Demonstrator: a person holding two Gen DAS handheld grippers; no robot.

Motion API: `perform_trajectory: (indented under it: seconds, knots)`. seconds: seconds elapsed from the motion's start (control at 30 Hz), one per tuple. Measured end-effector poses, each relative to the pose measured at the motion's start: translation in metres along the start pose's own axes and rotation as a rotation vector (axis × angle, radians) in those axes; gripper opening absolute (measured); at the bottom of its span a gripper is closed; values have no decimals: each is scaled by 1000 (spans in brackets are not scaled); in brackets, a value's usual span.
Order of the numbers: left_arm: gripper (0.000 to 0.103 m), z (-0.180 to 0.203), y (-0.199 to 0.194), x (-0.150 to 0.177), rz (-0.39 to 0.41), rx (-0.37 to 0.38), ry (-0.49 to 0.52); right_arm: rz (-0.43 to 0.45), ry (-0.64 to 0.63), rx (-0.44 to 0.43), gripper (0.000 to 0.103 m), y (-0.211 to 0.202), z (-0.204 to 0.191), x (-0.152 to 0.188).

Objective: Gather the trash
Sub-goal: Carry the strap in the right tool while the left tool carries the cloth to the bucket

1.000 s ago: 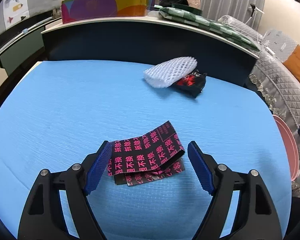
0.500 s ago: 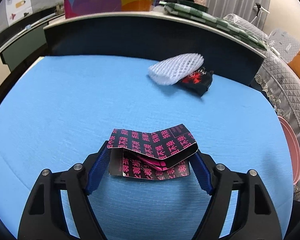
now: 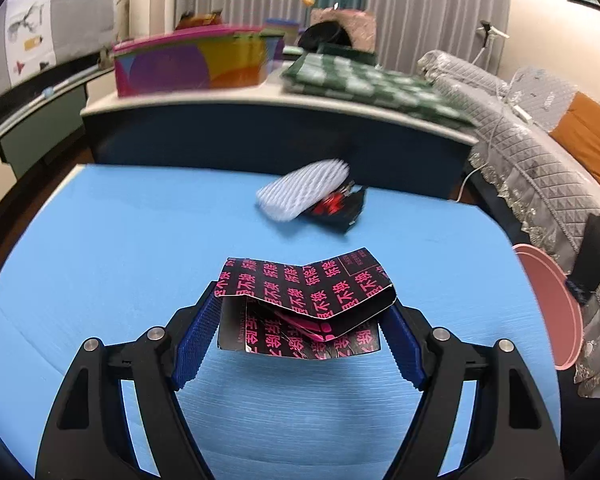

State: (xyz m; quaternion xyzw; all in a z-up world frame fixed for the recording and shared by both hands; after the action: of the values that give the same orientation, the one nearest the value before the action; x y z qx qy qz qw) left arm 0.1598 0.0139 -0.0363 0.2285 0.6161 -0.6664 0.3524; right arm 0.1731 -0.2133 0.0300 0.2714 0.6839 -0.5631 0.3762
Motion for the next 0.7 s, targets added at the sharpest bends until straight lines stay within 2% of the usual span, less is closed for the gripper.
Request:
perform_trajectory:
  seconds: [0.33, 0.53, 0.7]
  knots:
    - [74, 44, -27, -7, 99, 62, 97, 20, 38, 24, 4, -9, 26, -3]
    - [74, 73, -28, -9, 121, 109, 143, 32, 72, 83, 4, -11, 59, -3]
    - [74, 106, -22, -8, 122, 159, 186, 34, 128, 152, 4, -13, 102, 0]
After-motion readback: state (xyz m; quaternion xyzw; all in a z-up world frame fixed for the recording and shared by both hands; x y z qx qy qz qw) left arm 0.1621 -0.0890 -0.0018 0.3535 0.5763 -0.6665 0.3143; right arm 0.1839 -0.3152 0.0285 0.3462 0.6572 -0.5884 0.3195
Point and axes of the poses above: each gripper's, at about its wrist camera, not at the fingertips, and y roughly the way its jaws point, z to its right, x to its underside, the point moved 2 cm from there along y, roughly the way its jaws point, and after that the axes turned 4 degrees about x, right-handed, at the moved point
